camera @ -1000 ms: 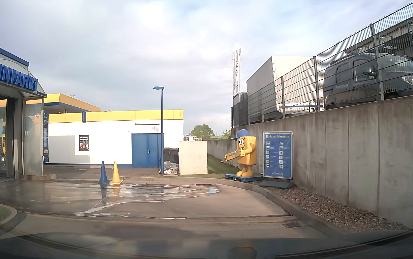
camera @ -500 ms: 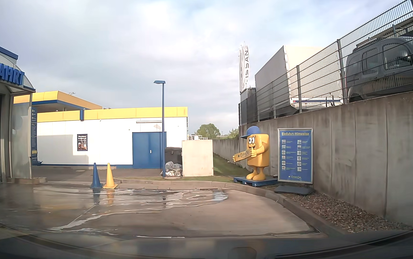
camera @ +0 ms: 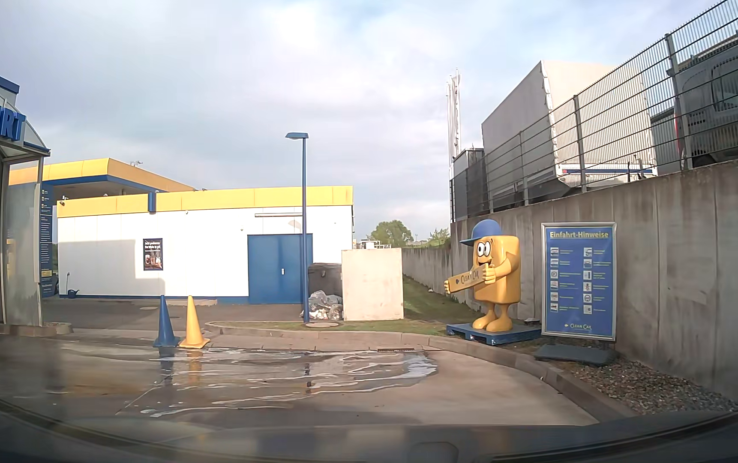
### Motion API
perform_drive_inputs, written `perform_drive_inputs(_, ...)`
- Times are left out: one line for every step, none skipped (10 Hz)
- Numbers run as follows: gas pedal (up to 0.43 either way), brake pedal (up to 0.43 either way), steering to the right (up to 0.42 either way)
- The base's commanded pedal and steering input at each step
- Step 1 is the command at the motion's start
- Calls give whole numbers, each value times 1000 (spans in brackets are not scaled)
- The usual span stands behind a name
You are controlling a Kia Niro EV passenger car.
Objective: Follow the waypoints while adhering to traffic rules and regulations
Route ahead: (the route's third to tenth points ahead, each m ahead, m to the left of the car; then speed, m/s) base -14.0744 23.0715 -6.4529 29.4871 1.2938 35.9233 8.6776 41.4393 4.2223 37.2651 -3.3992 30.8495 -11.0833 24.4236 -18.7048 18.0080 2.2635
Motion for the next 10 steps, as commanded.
perform_drive_inputs(0, 104, -288)
perform_drive_inputs(0, 104, -310)
perform_drive_inputs(0, 110, -339)
perform_drive_inputs(0, 104, -374)
perform_drive_inputs(0, 67, -410)
perform_drive_inputs(0, 37, -448)
perform_drive_inputs(0, 18, -507)
perform_drive_inputs(0, 6, -552)
perform_drive_inputs(0, 0, -603)
perform_drive_inputs(0, 0, -659)
